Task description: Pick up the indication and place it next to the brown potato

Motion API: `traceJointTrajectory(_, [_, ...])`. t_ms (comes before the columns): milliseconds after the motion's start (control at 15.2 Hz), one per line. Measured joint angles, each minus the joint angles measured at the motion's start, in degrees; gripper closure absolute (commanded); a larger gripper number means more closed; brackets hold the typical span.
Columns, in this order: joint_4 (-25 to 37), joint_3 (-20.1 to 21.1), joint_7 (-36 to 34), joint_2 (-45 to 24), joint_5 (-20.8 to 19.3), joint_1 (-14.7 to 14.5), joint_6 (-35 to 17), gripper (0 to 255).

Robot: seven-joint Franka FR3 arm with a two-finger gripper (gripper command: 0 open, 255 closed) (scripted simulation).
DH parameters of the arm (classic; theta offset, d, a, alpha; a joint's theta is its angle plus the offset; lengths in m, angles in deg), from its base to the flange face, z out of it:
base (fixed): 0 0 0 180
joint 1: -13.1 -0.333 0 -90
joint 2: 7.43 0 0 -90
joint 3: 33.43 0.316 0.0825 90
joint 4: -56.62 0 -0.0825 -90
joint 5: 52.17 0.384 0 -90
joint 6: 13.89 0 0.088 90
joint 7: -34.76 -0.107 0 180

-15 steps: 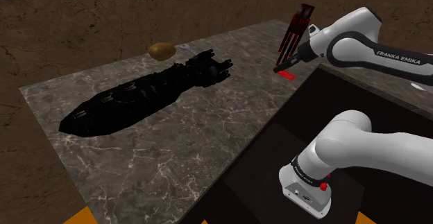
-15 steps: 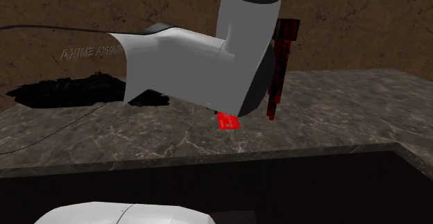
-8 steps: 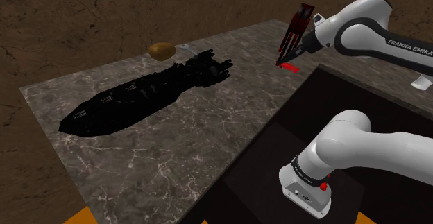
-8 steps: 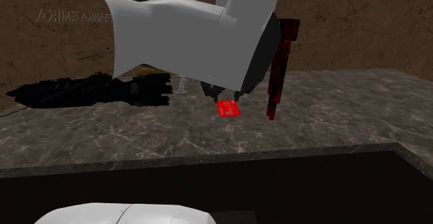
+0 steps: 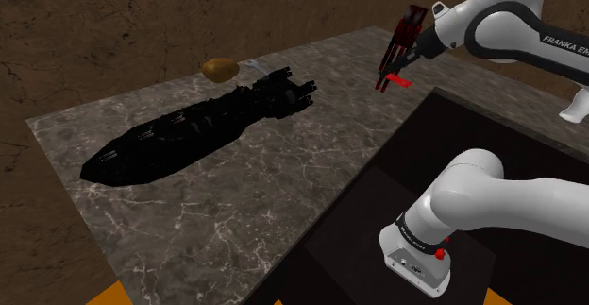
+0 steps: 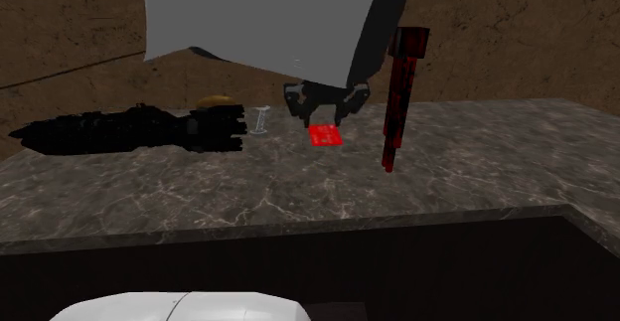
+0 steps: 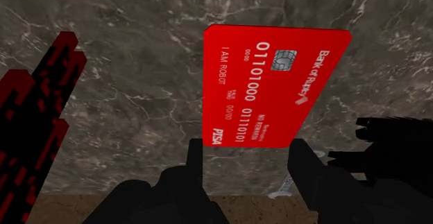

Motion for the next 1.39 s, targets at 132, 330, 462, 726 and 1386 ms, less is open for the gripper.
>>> traceJointTrajectory(132, [0.12, 2.17, -2.3, -1.7, 0.96, -1.29, -1.57, 255])
traceJointTrajectory(330, [-0.23, 5.69, -6.14, -4.58, 2.38, -3.21, -4.7, 255])
traceJointTrajectory(462, [1.0, 8.22, -8.76, -6.95, 3.42, -4.62, -5.86, 255])
traceJointTrajectory(726, [2.51, 12.72, -13.84, -12.89, 5.03, -7.01, -10.21, 255])
traceJointTrajectory(1386, [13.02, 23.05, -25.42, -29.79, 6.69, -10.15, -16.22, 255])
